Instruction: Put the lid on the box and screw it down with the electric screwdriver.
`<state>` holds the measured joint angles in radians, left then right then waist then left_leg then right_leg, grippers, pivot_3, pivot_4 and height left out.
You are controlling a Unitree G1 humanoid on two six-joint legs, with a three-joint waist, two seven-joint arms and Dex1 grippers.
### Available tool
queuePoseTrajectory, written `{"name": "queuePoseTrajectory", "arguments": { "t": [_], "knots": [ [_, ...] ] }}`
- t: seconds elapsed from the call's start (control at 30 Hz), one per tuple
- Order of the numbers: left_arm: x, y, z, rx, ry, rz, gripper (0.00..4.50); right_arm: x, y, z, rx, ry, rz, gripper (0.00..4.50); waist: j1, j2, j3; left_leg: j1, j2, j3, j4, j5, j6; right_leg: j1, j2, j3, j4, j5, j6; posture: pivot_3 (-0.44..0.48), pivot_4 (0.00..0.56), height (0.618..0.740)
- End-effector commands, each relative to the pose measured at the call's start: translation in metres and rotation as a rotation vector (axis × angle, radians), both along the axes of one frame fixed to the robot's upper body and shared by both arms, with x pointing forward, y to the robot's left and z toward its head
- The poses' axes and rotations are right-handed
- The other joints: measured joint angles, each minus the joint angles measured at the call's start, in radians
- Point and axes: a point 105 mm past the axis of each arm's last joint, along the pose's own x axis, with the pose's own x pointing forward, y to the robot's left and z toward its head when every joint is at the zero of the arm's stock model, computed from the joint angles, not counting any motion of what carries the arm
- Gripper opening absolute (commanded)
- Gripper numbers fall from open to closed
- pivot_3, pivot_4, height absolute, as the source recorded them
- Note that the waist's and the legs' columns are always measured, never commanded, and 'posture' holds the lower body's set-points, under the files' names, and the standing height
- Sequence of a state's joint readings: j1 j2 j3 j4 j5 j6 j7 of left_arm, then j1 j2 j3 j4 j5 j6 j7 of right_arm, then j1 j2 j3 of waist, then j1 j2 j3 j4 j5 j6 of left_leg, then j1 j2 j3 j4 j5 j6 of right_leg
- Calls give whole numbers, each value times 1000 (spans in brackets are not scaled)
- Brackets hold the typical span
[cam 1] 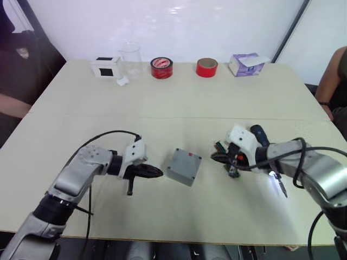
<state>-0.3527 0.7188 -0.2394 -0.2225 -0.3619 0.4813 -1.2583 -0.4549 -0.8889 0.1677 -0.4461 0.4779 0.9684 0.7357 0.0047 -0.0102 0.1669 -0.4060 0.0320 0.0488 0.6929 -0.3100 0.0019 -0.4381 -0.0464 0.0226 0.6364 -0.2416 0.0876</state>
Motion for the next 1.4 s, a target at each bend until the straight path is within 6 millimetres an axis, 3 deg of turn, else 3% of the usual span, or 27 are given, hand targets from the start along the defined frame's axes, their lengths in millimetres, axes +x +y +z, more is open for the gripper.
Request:
{"name": "queuePoseTrajectory", "arguments": {
  "t": [0.03,0.2,0.37,0.63,1.4],
  "knots": [
    [-5,-10,9,-24,-24,-30,0,7,11,0,25,-31,22,79,5,0,0,0,0,0,0,0,0,0,0,0,0,0,0,0,150,740],
    [2,-16,9,-28,-51,-8,0,8,27,-12,45,-5,58,79,6,0,0,-1,0,1,2,0,0,1,0,-1,0,0,0,0,150,740],
    [10,-10,8,-2,-79,22,0,-2,37,-20,55,33,108,79,5,0,0,0,0,0,2,0,0,1,0,-1,1,0,0,0,150,740],
    [32,-7,21,-54,-130,103,0,-19,40,-20,62,72,150,79,6,0,0,0,0,0,3,0,0,1,0,-1,2,0,0,0,150,740],
    [42,-10,28,-92,-149,117,0,-30,41,-19,63,77,127,79,5,0,0,1,0,0,6,0,0,1,0,-1,8,0,0,0,150,740]
  ]
}}
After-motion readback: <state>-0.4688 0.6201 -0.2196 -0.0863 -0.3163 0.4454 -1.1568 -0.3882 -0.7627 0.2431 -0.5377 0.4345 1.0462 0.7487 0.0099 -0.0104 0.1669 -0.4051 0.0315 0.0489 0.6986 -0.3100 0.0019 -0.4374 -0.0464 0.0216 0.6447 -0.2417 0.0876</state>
